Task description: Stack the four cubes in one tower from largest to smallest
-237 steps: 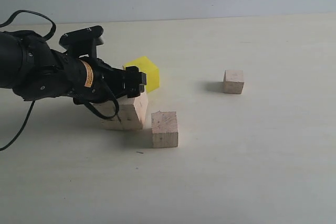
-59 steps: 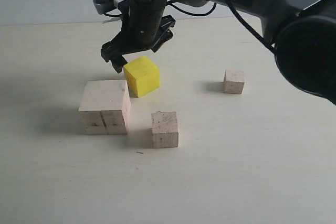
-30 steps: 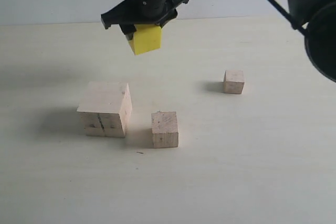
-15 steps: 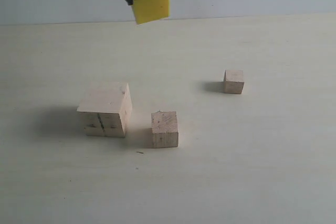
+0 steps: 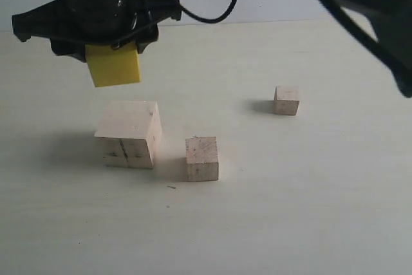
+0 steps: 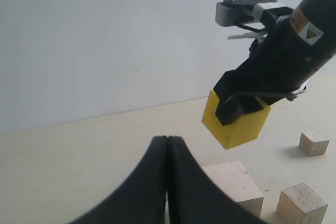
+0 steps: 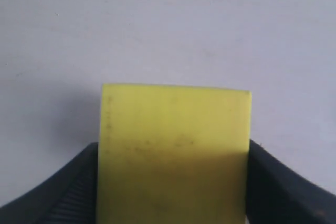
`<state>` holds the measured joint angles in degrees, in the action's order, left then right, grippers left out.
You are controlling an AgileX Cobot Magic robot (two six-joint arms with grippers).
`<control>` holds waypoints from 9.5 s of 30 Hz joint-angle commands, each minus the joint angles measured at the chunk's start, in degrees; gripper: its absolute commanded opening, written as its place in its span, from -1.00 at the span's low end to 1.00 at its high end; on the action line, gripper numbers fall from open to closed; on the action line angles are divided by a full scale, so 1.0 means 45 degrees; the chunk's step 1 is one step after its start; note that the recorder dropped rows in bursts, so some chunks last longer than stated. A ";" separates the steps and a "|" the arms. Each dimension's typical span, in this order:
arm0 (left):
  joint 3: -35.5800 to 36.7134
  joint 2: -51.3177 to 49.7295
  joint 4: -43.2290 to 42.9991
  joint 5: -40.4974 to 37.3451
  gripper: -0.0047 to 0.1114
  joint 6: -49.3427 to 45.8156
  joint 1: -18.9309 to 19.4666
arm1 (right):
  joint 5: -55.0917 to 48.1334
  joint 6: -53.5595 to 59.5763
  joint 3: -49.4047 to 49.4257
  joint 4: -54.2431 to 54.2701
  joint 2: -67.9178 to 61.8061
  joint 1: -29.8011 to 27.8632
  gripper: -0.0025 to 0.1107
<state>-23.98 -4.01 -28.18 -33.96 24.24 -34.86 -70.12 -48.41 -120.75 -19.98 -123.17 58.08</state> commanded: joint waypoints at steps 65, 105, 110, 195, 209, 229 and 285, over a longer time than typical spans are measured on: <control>0.0039 0.0065 -0.0169 0.0097 -0.92 0.0022 -0.0014 | 0.0035 -0.3262 -0.0042 0.0202 -0.1676 0.0131 0.78; -0.3977 -1.6686 0.9922 0.0835 -0.92 -0.4910 0.5544 | 0.3153 0.4307 1.1030 -0.0798 0.9675 -0.3006 0.39; -0.4530 -1.8603 1.4528 0.0456 -0.92 -0.9472 0.6931 | 0.4033 0.4307 1.2533 -0.0615 1.0770 -0.3006 0.25; -0.7145 -2.2794 2.2467 -0.2217 -0.92 -1.5275 0.8272 | 0.2988 0.4339 0.6175 0.2035 0.3064 -0.1309 0.39; -0.6429 -2.1626 2.2765 -0.0938 -0.92 -1.5277 0.8768 | 0.1292 0.2628 0.2974 0.1290 0.0398 -0.1208 0.39; -0.6429 -2.1626 2.3287 -0.1070 -0.92 -1.5454 0.8768 | 0.2053 0.1442 0.2974 0.1526 -0.0120 -0.1208 0.14; -0.6429 -2.1626 2.4058 -0.1374 -0.92 -1.5992 0.8768 | 0.1702 0.0108 0.2974 0.1857 -0.0047 -0.1208 -0.21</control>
<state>-53.13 -101.80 79.38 -39.75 -47.32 4.74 -62.98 -48.45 -106.82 -12.41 -123.92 52.57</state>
